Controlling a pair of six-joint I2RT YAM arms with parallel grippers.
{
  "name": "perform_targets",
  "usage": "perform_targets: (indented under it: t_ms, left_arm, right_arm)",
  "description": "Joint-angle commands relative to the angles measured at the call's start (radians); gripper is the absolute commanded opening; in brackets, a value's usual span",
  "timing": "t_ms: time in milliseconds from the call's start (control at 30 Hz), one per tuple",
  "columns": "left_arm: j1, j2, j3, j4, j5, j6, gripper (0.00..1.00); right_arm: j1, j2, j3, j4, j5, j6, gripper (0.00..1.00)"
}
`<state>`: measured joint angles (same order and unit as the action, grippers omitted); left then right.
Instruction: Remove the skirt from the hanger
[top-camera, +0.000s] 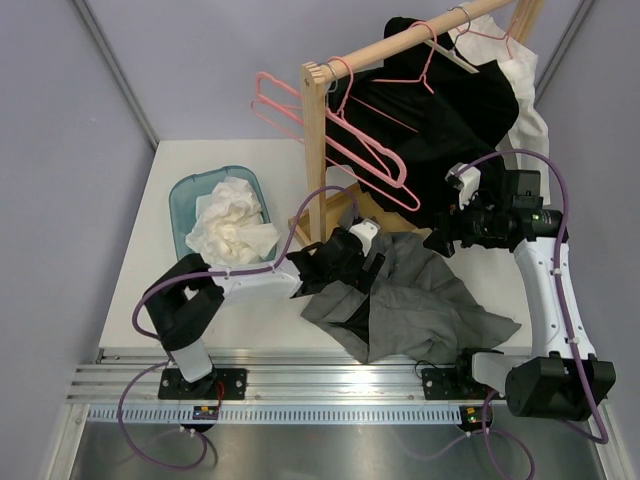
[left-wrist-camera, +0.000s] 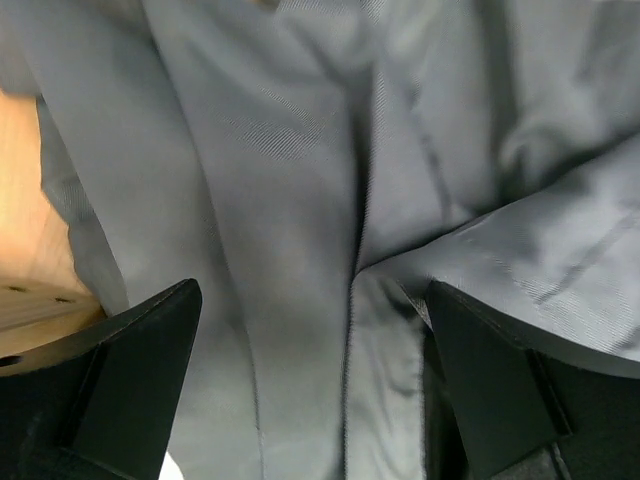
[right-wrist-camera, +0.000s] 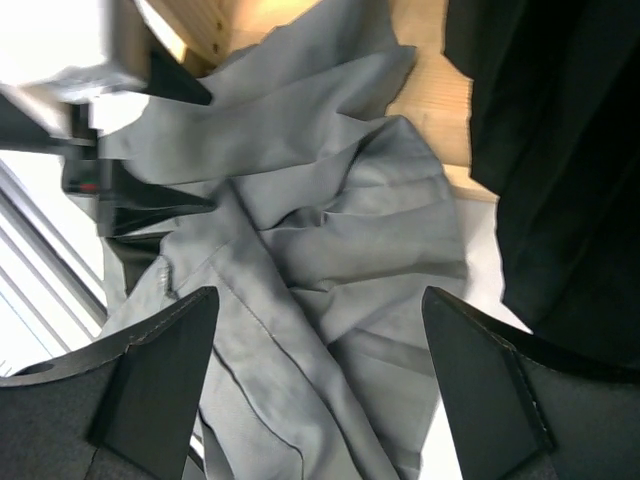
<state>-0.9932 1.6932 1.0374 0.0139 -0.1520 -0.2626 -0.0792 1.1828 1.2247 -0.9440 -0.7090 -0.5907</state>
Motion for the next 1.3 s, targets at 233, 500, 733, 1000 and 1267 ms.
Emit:
perform_targets:
  t_ms: [233,500,733,1000,1267]
  left_arm:
    - [0.001,0.065,0.087,0.005,-0.112,0.025,0.61]
    - [0.001,0.033,0.078,0.004,-0.093,0.022,0.02]
    - [0.001,-0.226,0.018,0.002,0.061,0.008,0.00]
    - [0.187,-0.590,0.001,-0.425,0.092,-0.107,0.00]
    - [0.588,-0.692,0.372,-0.655,0.146,-0.099,0.00]
  right_arm:
    - [-0.007,-0.043,-0.044,0.063,-0.079,0.006,0.91]
    - [-0.007,-0.066,-0.057,0.063,-0.092,0.014,0.91]
    - [-0.010,-0.081,-0.062,0.059,-0.089,0.012,0.91]
    - [-0.019,-0.075,-0.074,0.077,-0.106,0.025,0.91]
    - [-0.019,-0.055,-0.067,0.096,-0.129,0.034,0.91]
